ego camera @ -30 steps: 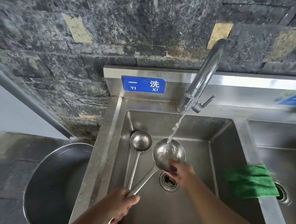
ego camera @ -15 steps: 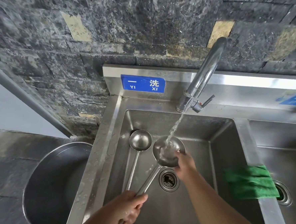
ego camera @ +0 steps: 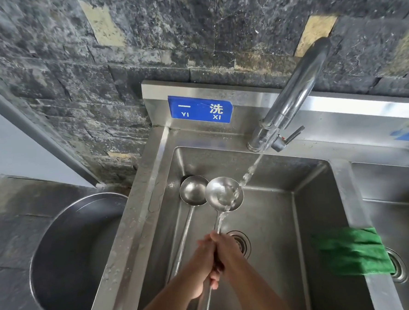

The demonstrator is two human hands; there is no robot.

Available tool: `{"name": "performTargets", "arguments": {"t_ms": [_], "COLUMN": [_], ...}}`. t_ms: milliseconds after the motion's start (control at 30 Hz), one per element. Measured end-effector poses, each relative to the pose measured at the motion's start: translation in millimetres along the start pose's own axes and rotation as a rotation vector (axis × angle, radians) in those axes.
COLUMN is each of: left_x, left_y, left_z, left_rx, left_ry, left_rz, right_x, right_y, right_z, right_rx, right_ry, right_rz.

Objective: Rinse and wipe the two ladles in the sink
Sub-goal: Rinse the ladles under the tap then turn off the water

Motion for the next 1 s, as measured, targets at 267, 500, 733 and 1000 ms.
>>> {"name": "performTargets", "arguments": {"t_ms": [267, 500, 733, 1000], "left_x": [-40, -51, -60, -74], "left_y": [-19, -16, -1, -3], "left_z": [7, 14, 23, 30], "left_rx": [0.111, -0.028, -0.156, -0.185], "left_ry": [-0.05, -0.089, -0.1, -0.091], "left_rz": [-0.042, 0.099, 0.171, 0.097], "right_x": [-34, -77, -106, -118], "right_y": [13, 13, 11, 10], "right_z": [-2, -2, -12, -13], "right_rx": [0.067, -0.19, -0.262, -0.211], "right_ry": [-0.076, -0.15, -0.238, -0.193], "right_rz": [-0.129, -0.088, -0.109, -0.093]}}
Point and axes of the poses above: each hand's wrist, its own x-axis away from the middle knuckle, its own y-axis out of the back of the hand, z = x × y, the point moved 3 cm from there along -x, towards the middle knuckle, and after that the axes turned 11 degrees about -z, right-handed, at the moved point
